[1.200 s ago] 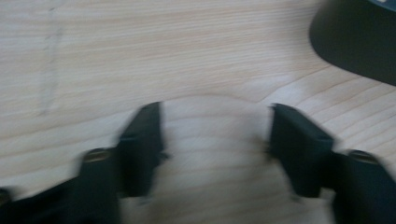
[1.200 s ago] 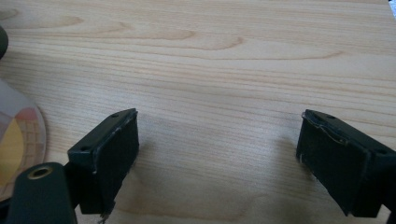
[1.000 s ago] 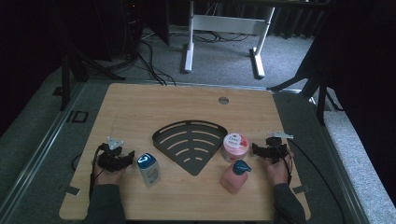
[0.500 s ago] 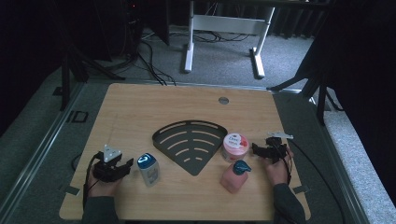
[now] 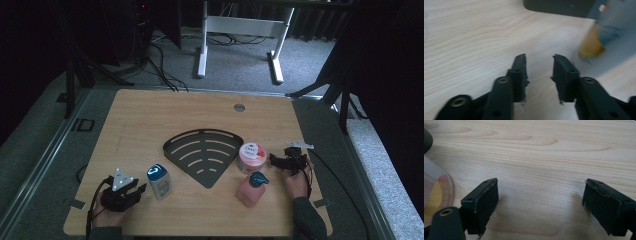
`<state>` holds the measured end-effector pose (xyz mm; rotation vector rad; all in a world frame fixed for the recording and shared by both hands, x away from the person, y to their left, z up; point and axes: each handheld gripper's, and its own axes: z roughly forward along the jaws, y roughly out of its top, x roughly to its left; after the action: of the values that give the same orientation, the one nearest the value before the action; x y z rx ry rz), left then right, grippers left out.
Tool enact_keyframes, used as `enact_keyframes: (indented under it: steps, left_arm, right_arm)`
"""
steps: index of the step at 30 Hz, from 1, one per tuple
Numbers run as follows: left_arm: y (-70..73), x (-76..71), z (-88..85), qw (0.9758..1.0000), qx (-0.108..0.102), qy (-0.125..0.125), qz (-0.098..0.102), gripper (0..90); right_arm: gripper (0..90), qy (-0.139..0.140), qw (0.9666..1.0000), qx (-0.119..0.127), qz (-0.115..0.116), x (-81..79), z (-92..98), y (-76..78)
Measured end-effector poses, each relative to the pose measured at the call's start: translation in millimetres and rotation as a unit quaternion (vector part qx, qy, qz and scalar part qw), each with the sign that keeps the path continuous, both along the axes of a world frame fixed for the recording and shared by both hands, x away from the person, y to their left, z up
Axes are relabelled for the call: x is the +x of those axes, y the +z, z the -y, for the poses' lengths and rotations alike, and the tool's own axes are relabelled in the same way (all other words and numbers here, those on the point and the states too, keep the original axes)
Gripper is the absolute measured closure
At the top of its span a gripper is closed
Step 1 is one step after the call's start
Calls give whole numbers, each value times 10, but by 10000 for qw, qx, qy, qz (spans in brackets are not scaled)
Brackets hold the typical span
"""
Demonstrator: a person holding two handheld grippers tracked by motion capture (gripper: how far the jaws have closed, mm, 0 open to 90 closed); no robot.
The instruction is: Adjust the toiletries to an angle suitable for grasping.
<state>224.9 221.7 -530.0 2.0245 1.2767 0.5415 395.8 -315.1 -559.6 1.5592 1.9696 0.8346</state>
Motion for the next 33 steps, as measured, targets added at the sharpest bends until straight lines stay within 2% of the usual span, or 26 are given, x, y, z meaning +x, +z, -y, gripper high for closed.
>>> enact_keyframes:
  steps: [7,13,17,23,27,29,33]
  left_arm:
    - [21,-141,44,9997,-84,-209,-16,892]
    - [8,-271,157,9989,-36,-465,-43,899]
    - [-8,-320,237,9975,-113,-695,-12,899]
    - [-34,-306,328,9965,-74,-831,-23,899]
    - [-34,-269,460,9950,-23,-998,41,899]
    - [-43,-245,507,9944,-67,-1056,43,899]
    - [-66,-210,582,9945,11,-1044,43,899]
  right_arm:
    - [132,3,10000,0,-2,0,0,0]
    - [132,5,10000,0,-2,0,0,0]
    - [132,6,10000,0,-2,0,-1,0]
    - [132,8,10000,-1,-1,0,-1,0]
    - [132,8,10000,-1,-1,0,-1,0]
    - [132,8,10000,0,-2,0,-1,0]
    - [132,7,10000,0,-3,0,-1,0]
